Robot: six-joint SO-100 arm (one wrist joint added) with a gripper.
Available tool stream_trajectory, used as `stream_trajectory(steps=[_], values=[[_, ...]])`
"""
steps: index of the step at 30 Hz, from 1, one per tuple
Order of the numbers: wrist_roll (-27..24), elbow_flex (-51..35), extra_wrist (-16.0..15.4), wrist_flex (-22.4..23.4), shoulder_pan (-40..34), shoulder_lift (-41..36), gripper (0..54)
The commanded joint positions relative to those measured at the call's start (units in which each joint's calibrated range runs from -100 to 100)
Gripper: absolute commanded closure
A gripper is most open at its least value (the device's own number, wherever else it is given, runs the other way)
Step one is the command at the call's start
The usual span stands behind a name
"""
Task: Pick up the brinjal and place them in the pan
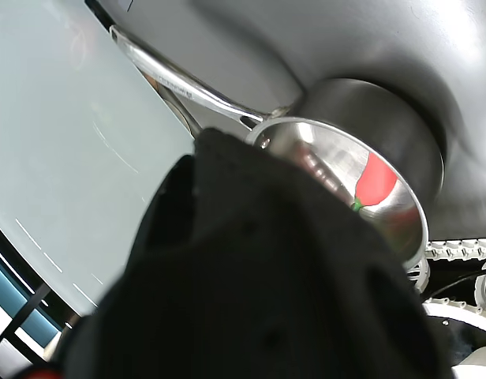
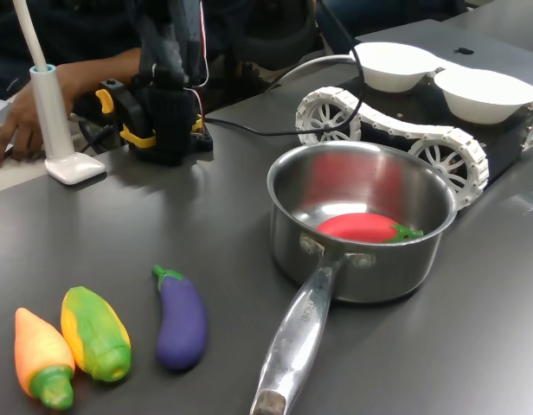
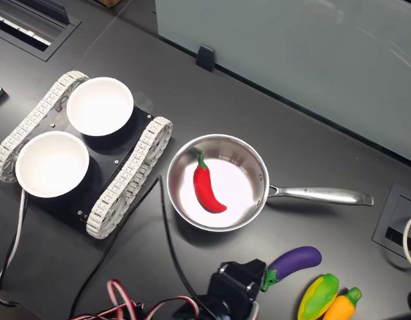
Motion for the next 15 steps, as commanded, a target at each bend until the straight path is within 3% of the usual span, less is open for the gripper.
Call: stream_trajectory(steps=[1,5,15], values=[[3.17,-5.63,-2.49,0.42,3.17,3.60,44.4],[6.01,-6.00,-4.84,0.34,5.70,5.79,31.9],[10.60,-5.91,-6.02,0.34,7.42,11.61,27.0]])
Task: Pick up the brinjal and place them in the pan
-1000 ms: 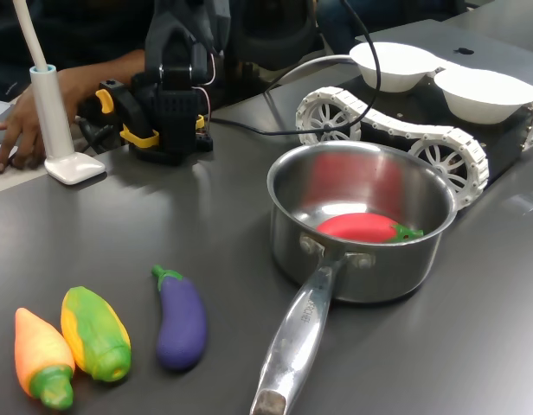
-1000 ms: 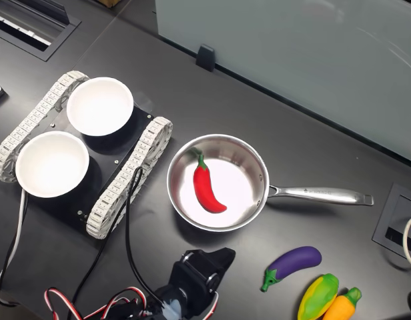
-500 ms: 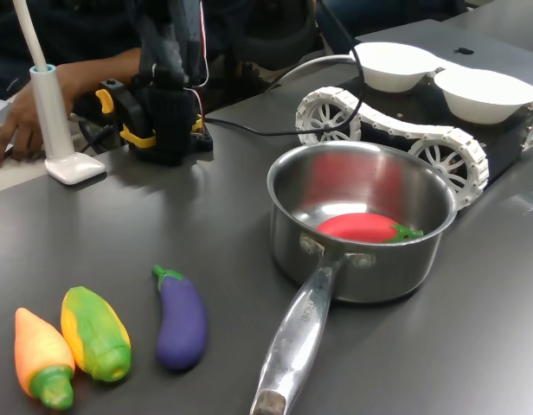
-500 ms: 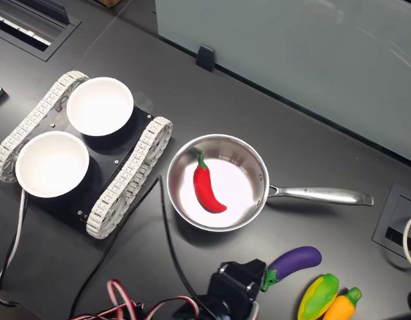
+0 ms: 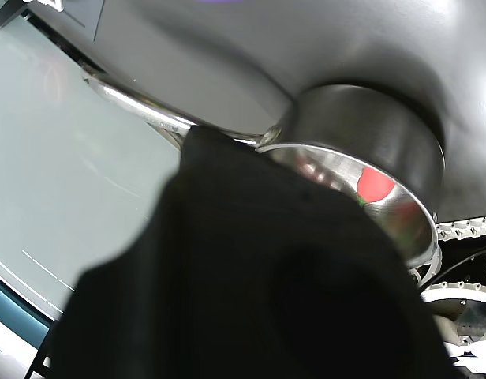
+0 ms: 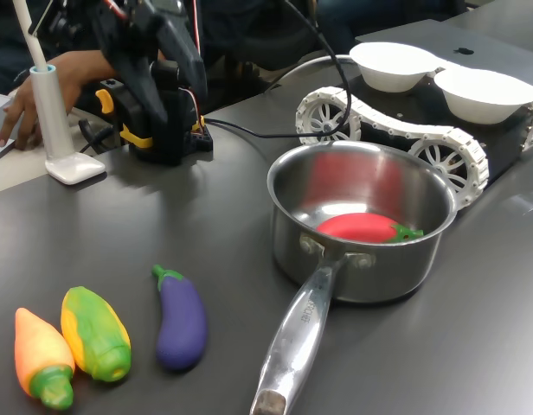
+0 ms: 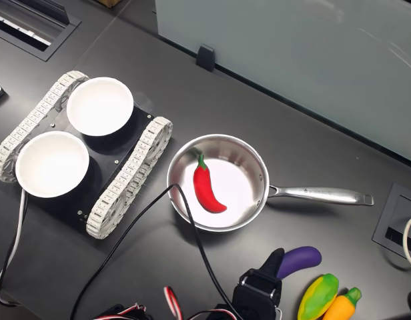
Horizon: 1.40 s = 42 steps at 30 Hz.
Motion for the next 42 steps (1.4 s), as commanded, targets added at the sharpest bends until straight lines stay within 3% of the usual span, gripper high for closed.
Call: stream_trajectory(steps=[1,13,20,29,35,42], values=[[2.44,-4.19,-1.06,0.34,0.82,1.34,26.2],[8.64,-5.01,-0.81,0.34,1.62,7.42,23.2],[10.84,-9.91,-0.55,0.34,1.62,14.33,22.8],[12.80,-18.18,3.82,0.17,-1.13,25.38,20.9],[13.33,-20.36,4.82,0.00,-1.48,29.60,20.9],[13.38,-24.45,8.19,-0.09,-4.00,34.66,19.8]])
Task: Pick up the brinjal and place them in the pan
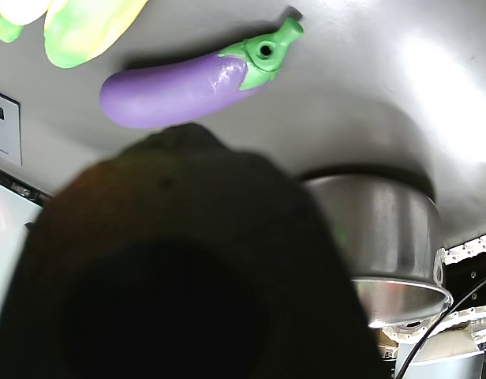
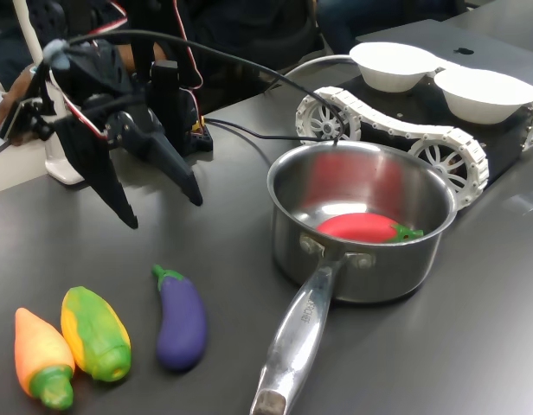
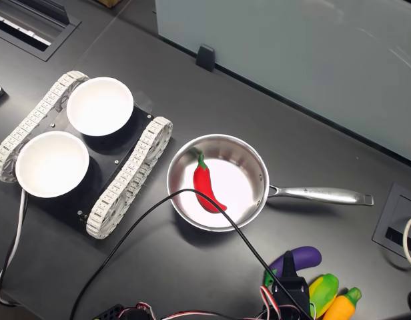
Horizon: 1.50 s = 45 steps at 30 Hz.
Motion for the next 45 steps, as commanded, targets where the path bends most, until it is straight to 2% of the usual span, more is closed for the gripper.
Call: stream_trajectory(steps=[1,5,10,28,38,45], values=[[0.20,-6.17,1.89,0.25,-2.15,1.08,19.8],[-0.88,-10.26,3.74,-0.60,-2.60,6.31,16.2],[-0.29,-10.81,5.84,-1.62,-3.29,9.26,16.2],[-2.39,-16.08,8.27,-5.97,-7.88,18.62,16.9],[-3.22,-14.35,9.37,-8.45,-10.17,20.39,18.3],[-3.52,-11.63,11.80,-10.07,-11.32,22.08,19.6]])
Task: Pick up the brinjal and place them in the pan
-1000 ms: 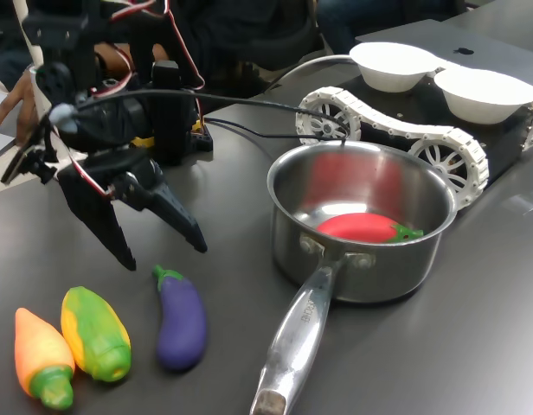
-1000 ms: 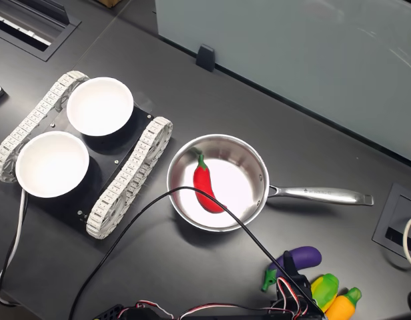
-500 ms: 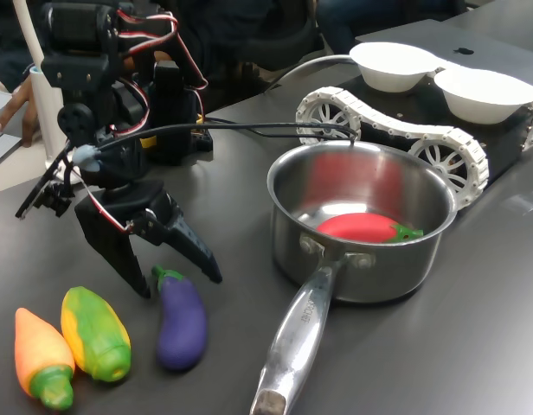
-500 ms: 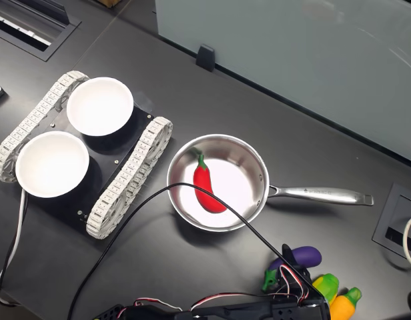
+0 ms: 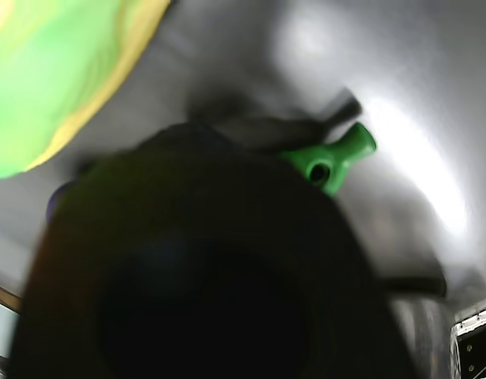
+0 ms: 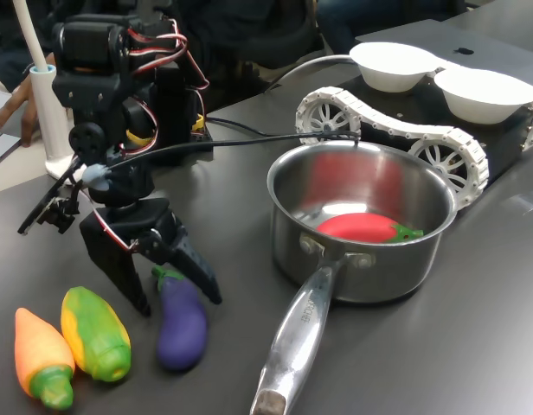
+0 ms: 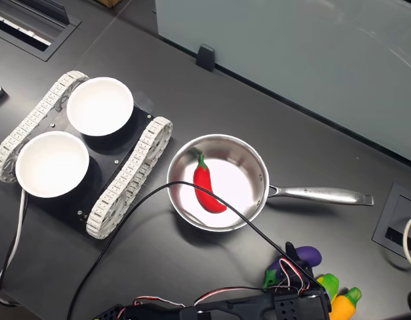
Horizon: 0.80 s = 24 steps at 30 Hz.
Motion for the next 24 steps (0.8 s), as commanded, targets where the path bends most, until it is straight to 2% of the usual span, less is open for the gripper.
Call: stream_trajectory(steps=[1,13,19,24], values=[[-0.73,-0.68,1.23,-2.25,-1.64,-0.56,20.0],[-0.88,-0.04,4.93,-1.99,-3.59,1.04,25.3],[-0.68,0.87,9.47,-2.08,-6.91,1.38,26.3],[-0.83,0.60,11.07,-2.08,-8.40,2.39,27.7]])
